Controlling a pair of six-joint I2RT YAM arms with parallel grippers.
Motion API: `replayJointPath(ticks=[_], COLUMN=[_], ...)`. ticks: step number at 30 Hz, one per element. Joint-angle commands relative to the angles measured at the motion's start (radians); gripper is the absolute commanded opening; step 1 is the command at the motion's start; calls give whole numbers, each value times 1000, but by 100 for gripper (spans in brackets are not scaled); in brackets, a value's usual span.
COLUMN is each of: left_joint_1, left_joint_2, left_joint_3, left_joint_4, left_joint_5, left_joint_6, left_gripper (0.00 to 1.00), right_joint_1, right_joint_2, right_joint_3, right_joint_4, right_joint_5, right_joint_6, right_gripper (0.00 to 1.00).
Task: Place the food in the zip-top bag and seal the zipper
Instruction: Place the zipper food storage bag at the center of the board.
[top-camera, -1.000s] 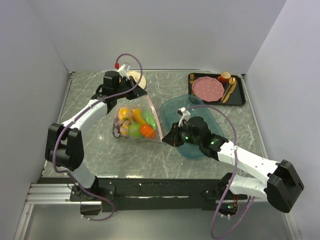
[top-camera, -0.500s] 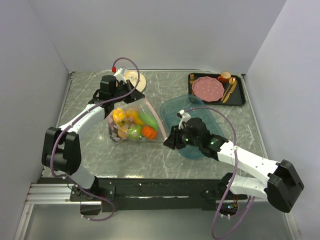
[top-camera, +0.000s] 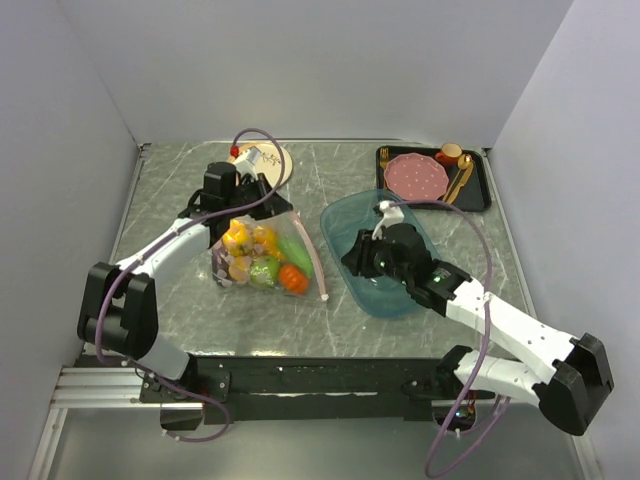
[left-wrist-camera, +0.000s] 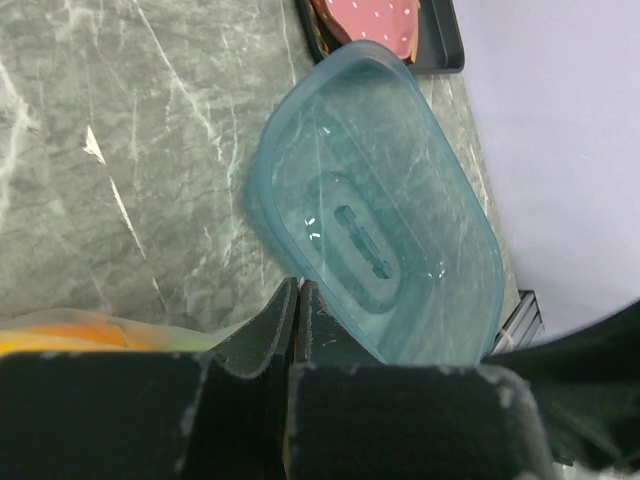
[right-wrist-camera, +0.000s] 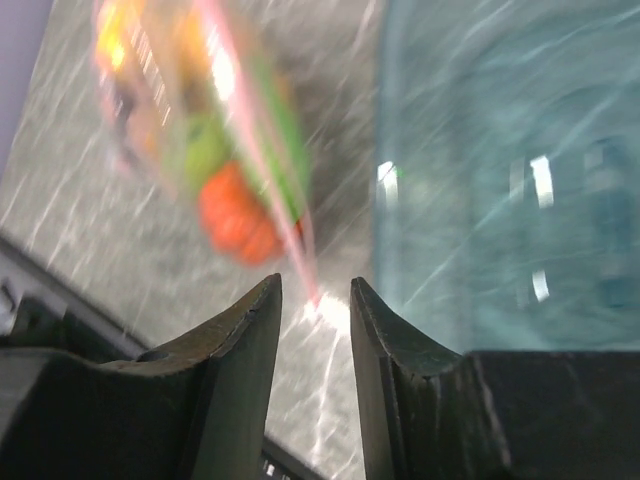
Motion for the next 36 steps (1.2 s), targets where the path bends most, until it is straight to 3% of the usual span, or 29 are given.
replayJointPath(ticks=[1, 6, 12, 18, 24, 36], left_joint_1=[-29, -62, -76, -79, -79, -79], left_joint_2=[-48, -74, -117, -131, -116, -145], left_joint_3=[-2, -1, -2, 21, 23, 83], left_joint_4=[-31, -82, -111, -163, -160, -220], left_joint_5=[-35, -98, -137, -174, -163, -192], left_joint_6=[47, 74, 69, 78, 68, 97], left_gripper=[1, 1, 1, 4, 25, 44], right_joint_1=[-68, -276, -381, -381, -361, -293], right_joint_2=[16, 84, 304, 512, 669, 901], right_joint_3=[56, 83, 194, 312, 401, 610], right_joint_4=[-41, -71, -67, -42, -27, -27], right_joint_5=[96, 15, -70, -140, -174, -202], right_joint_6=[-17, -19, -66, -48, -43, -34], right_gripper=[42, 42, 43, 44, 46, 48])
